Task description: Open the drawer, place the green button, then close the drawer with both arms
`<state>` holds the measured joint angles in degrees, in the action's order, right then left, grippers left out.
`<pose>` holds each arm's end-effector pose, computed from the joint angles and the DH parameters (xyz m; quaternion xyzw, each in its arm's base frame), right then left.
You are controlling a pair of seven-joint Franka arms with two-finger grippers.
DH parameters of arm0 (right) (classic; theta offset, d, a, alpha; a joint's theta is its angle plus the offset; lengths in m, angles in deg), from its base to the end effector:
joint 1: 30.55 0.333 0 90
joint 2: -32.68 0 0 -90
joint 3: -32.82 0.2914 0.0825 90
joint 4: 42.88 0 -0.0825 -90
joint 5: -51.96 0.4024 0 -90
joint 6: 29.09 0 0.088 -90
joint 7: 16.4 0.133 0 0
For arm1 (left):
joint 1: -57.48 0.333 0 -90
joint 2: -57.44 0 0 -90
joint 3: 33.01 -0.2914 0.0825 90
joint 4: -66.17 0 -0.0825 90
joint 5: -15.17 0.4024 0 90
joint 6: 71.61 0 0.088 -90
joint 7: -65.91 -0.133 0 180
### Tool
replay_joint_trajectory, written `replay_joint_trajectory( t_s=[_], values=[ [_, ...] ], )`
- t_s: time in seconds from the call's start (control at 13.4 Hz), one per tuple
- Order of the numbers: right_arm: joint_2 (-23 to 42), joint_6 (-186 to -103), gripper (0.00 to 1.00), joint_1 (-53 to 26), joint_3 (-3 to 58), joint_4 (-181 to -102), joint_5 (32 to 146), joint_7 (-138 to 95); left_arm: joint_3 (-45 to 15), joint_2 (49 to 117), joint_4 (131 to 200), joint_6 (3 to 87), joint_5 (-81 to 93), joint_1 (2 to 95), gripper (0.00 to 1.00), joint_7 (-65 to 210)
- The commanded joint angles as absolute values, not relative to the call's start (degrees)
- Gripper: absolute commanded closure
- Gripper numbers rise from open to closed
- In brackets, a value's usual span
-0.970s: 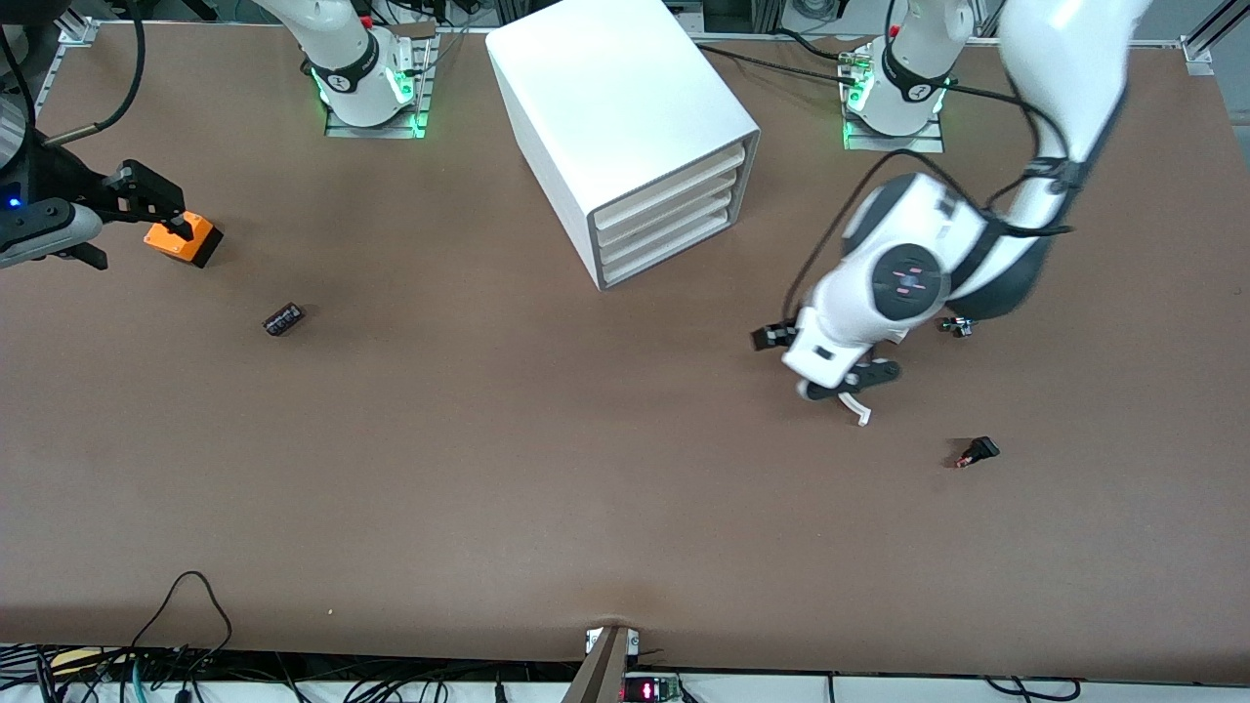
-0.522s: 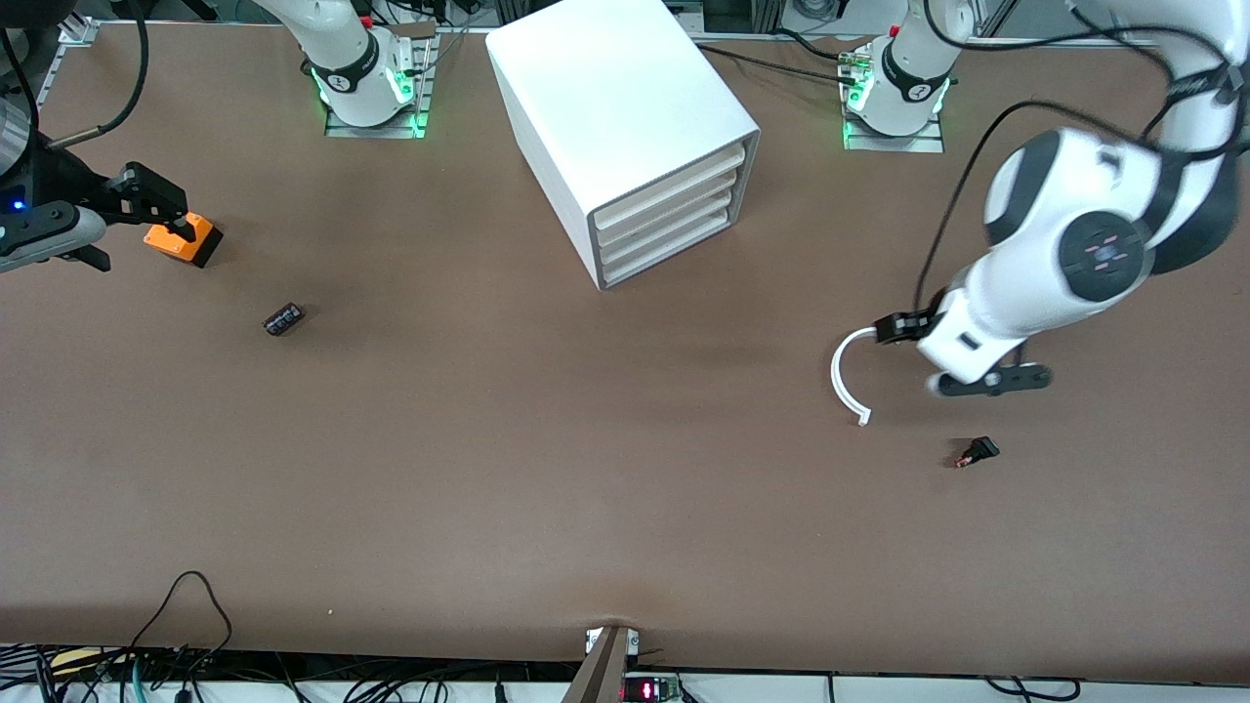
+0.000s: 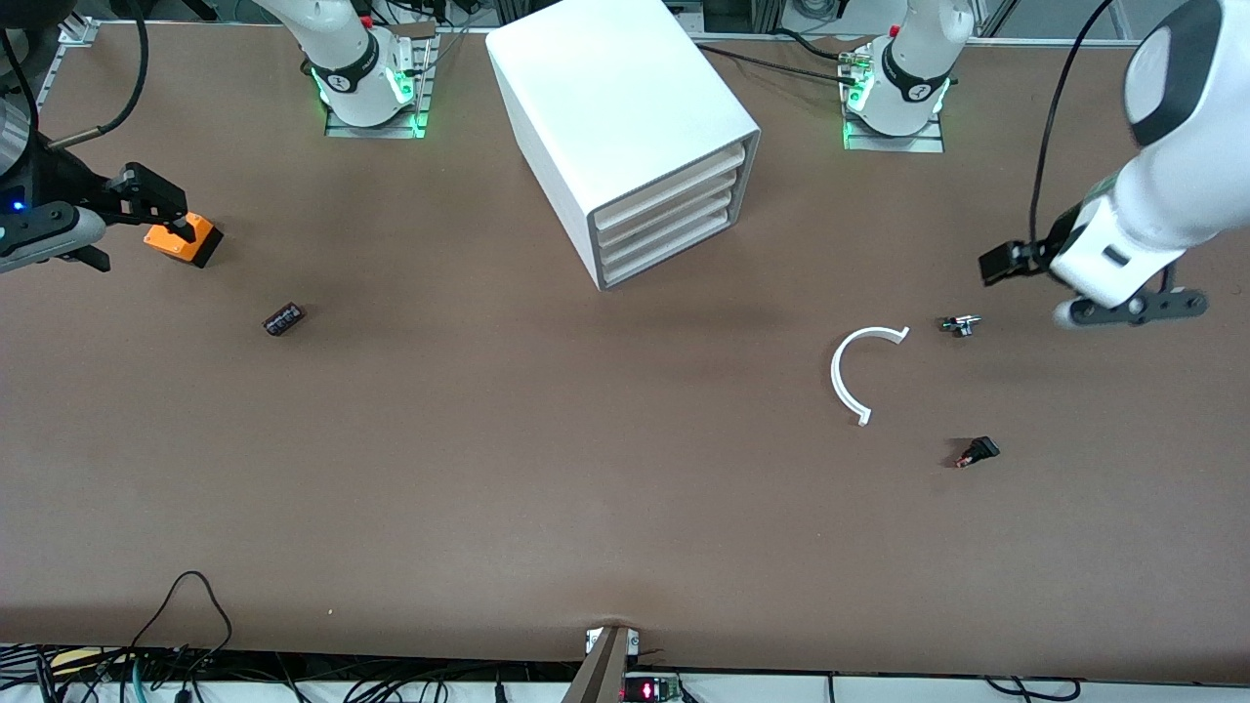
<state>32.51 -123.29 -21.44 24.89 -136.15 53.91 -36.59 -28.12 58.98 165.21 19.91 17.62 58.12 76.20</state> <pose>0.5795 0.0163 0.5506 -0.9827 -0.1843 -0.0093 0.0154 0.5659 -0.0361 0.4843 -0.9954 -0.0502 0.0757 0.0299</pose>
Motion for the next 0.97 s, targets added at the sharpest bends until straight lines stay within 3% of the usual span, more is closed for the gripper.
replay_joint_trajectory(
  t_s=[0.0,0.9],
  values=[
    [32.3,-122.7,0.0,-21.8,25.4,-135.2,53.5,-36.6,-31.9,54.2,168.5,18.2,16.8,57.4,0.0,72.1],
    [32.3,-122.9,0.0,-21.8,25.4,-135.2,53.5,-36.6,-33.3,48.2,169.4,19.2,14.2,61.6,0.0,59.7]
  ],
)
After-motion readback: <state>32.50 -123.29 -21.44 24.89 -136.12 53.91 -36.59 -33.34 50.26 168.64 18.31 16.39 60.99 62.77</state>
